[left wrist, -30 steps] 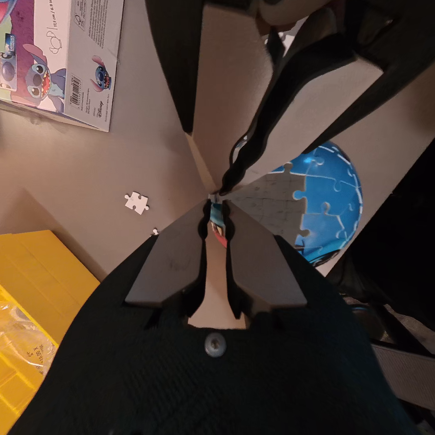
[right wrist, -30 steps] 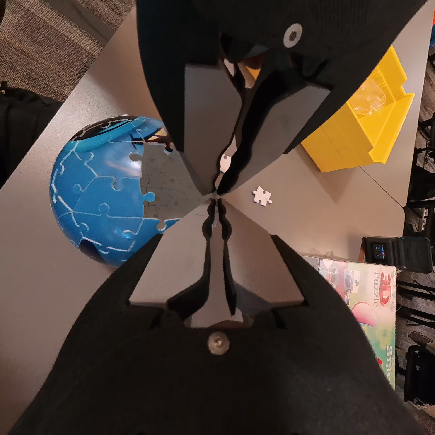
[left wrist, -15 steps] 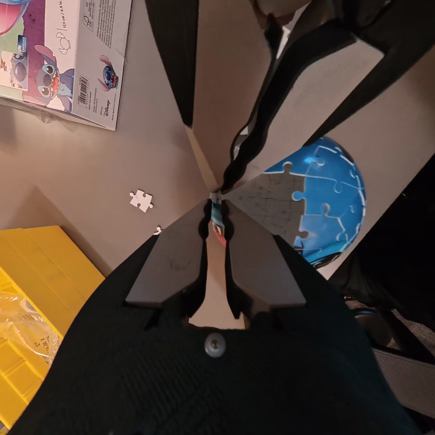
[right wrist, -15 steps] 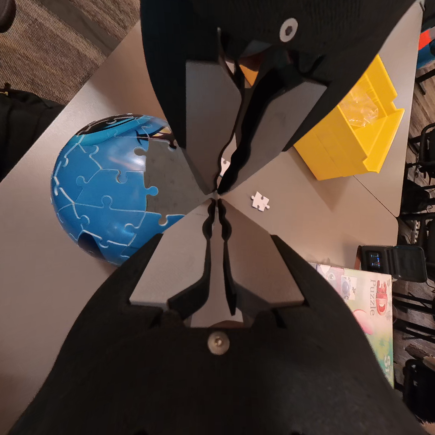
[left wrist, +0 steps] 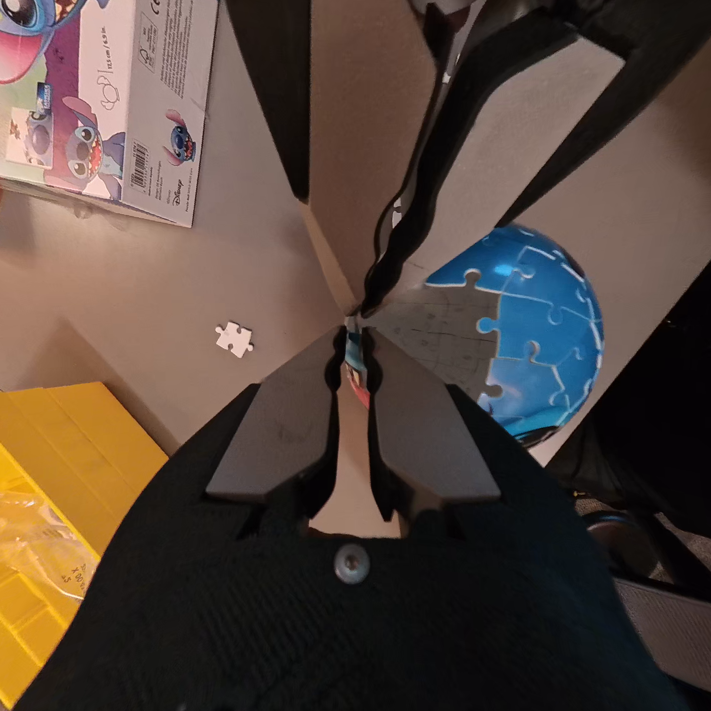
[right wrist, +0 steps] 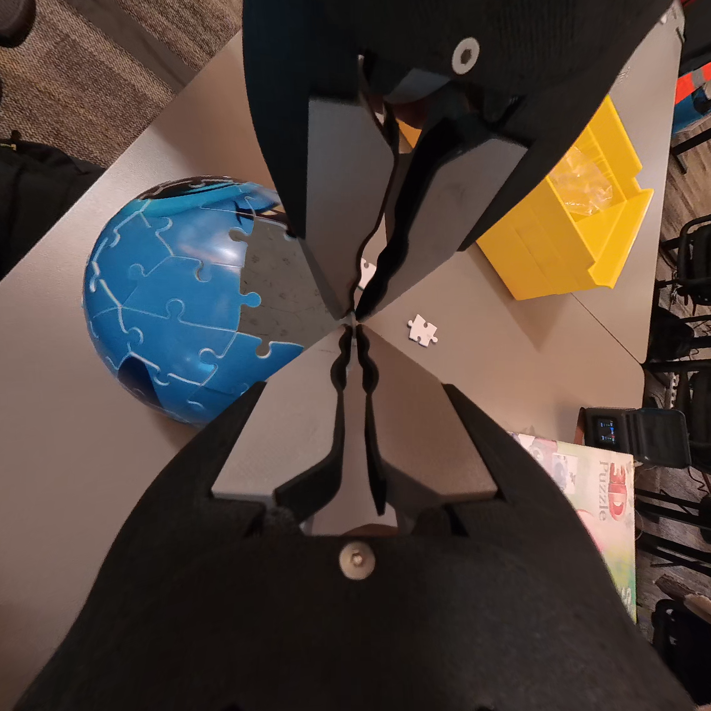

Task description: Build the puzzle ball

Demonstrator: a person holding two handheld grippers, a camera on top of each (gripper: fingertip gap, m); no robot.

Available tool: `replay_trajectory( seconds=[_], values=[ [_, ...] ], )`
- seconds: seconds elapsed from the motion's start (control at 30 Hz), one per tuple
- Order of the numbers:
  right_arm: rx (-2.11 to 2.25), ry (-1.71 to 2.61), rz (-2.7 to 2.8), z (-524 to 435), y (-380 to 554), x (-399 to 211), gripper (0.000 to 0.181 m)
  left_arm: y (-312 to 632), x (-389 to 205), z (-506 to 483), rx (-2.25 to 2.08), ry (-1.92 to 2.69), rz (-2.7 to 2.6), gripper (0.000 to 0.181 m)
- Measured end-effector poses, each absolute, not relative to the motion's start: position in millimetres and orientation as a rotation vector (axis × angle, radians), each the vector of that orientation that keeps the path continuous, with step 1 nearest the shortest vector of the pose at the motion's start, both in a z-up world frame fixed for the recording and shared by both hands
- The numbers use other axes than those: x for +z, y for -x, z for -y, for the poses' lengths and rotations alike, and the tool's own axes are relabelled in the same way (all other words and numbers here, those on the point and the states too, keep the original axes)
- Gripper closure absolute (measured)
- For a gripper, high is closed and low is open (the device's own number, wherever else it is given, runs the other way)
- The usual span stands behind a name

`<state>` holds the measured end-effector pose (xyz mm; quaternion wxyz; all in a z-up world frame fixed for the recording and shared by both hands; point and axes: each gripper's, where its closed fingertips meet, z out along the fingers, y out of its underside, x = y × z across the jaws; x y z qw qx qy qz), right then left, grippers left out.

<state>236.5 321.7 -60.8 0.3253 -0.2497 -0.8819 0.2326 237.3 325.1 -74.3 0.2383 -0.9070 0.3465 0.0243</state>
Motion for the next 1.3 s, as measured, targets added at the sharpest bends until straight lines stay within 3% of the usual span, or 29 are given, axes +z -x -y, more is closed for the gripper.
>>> replay_trajectory(
  seconds=[0.73, 0.9, 1.3],
  values=[
    [0.638, 0.694, 2.308, -323.1, -237.7, -60.9, 0.181, -237.8, -75.9, -326.0, 0.070, 2.501, -0.943, 0.177],
    [0.650, 0.705, 2.310, -324.0, -236.7, -62.5, 0.181, -241.4, -65.4, -320.6, 0.001, 2.476, -0.926, 0.159],
    [0.660, 0.728, 2.298, -323.4, -235.0, -62.8, 0.181, -227.4, -53.4, -315.1, 0.036, 2.482, -0.904, 0.159]
  ],
)
